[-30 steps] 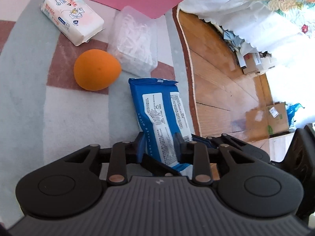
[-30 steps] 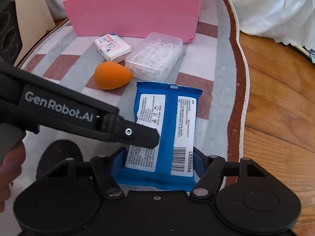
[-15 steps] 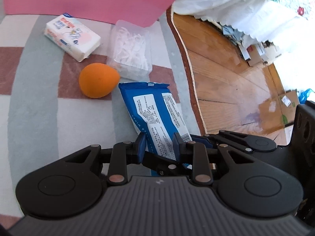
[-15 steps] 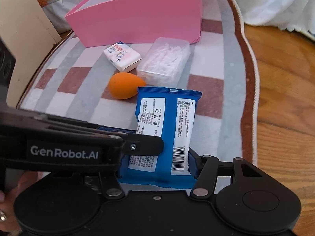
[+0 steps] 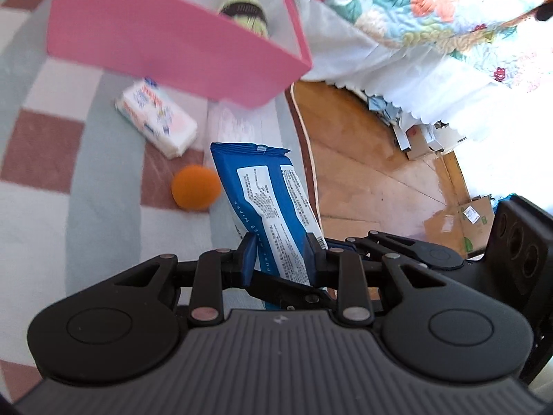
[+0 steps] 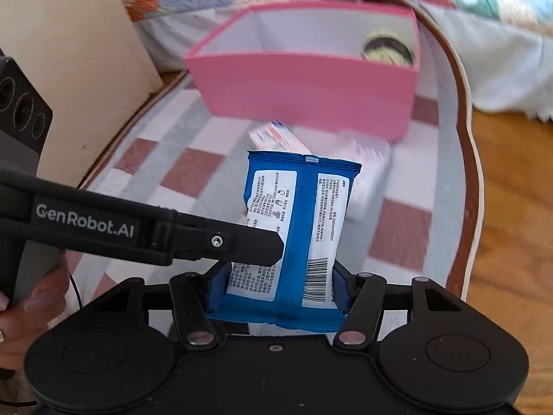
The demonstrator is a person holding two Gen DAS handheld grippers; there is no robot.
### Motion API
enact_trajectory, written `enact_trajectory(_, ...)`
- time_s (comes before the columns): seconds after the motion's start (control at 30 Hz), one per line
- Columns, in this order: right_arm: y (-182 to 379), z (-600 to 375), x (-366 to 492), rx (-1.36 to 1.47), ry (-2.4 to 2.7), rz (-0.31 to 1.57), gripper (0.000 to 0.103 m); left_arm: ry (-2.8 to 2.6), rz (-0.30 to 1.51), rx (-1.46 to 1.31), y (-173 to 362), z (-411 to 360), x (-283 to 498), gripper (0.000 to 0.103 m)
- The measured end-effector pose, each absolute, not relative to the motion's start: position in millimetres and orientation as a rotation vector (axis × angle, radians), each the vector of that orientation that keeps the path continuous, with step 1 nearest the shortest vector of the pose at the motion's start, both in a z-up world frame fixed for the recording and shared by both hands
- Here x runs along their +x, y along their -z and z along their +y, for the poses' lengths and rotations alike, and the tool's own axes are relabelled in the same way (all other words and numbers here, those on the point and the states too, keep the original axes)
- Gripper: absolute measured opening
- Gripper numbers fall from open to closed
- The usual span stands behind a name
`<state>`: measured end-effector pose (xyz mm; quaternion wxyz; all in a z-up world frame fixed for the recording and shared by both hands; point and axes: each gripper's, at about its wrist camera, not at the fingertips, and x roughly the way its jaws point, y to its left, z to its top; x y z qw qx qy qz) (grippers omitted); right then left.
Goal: Organize objects
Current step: 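Lift the wet-wipe pack with the left tool and carry it over the box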
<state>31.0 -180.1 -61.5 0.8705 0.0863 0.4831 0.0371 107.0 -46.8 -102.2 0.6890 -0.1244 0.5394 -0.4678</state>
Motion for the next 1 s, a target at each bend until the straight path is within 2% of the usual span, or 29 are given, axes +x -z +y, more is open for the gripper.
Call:
enact_trajectory(0.17,49.2,-172.3,35.7,0.153,-0.096,0.985,0.065,1.037,1.154,-0.224,84.2,-41.5,105.2,0.026)
enact_trajectory(0.57,18.3,-153.3,41.5,0.092,-0.138,0.925,0.065,0.994,1.149,-0.313,58.1,-15.5,116.4,0.026)
enact_trajectory(1.0,-21.1,-156.2,89.4,0.119,-0.171,0.811,0.062,0.907,1.092,-0.283,1.0,-11.8,169.0,0.026)
